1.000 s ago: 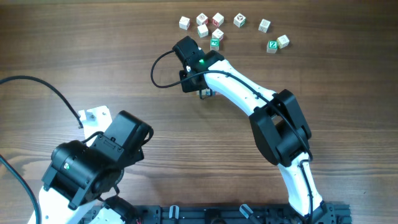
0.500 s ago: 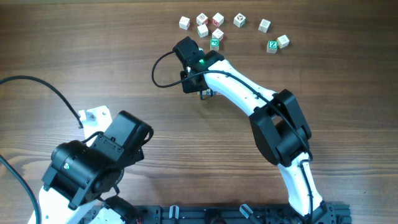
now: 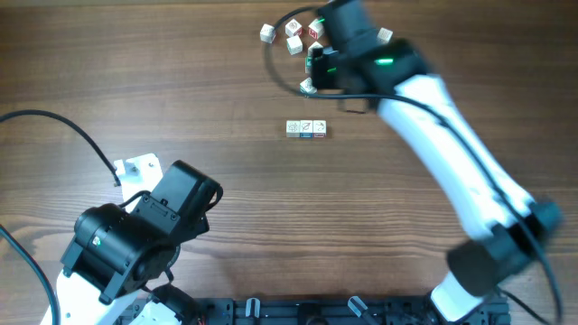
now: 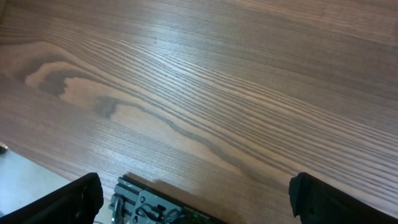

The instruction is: Form a horizontal line

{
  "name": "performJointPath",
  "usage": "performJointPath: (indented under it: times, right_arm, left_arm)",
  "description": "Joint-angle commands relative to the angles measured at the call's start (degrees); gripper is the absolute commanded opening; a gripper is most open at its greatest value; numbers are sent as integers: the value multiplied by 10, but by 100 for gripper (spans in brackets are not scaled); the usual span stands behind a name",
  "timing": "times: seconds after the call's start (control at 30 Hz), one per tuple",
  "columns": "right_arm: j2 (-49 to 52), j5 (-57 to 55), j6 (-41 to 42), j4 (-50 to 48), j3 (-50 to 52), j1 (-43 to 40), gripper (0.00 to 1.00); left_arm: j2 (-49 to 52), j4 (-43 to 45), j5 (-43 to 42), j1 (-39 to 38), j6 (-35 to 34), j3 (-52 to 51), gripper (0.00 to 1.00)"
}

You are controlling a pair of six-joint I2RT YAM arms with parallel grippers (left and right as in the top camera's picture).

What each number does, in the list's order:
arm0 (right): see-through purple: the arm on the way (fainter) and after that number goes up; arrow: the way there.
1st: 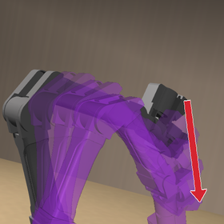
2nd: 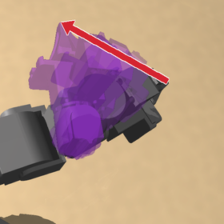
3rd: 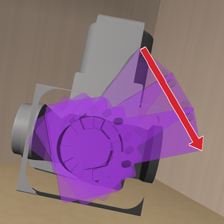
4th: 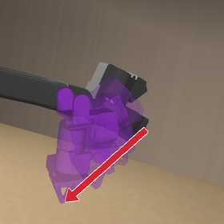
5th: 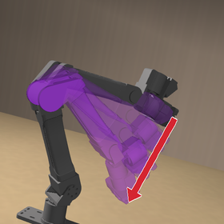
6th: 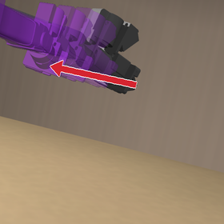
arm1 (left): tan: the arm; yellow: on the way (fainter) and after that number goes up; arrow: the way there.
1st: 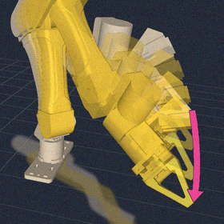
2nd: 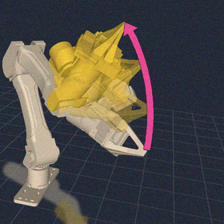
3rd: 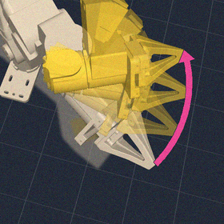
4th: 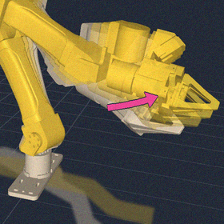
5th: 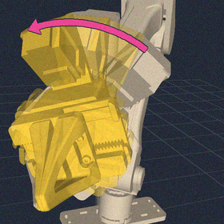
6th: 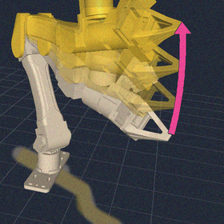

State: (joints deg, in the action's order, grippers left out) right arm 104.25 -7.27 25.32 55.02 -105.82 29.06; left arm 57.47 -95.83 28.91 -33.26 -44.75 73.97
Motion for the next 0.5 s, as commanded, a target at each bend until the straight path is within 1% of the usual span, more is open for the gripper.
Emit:
performJointPath:
  times: [0.0, 0.1, 0.17, 0.27, 0.3, 0.33, 0.37, 0.47]
  right_arm:
    - [-58, -77, 2, 57, -5, -53, 5]
    - [-97, -77, 3, 91, -5, -100, 5]
    - [-128, -77, 2, 92, -5, -111, 5]
    - [-216, -112, 2, 91, -5, -111, 15]
    - [-265, -133, 2, 94, -5, -111, 34]
    - [-293, -139, 2, 102, -5, -111, 69]
    - [-316, -139, 2, 111, -5, -111, 100]
    - [-407, -137, 2, 147, -5, -111, 99]
  left_arm:
    - [0, 0, 10, 3, -5, -2, 100]
    - [0, 0, 10, 3, -5, -2, 100]
    - [0, 0, 10, 3, -5, -2, 100]
    - [0, 0, 10, 3, -5, -2, 100]
    - [0, 0, 10, 3, -5, -2, 100]
    - [0, 0, 10, 3, -5, -2, 100]
    - [0, 0, 10, 3, -5, -2, 100]
    - [0, 0, 10, 3, -5, -2, 100]
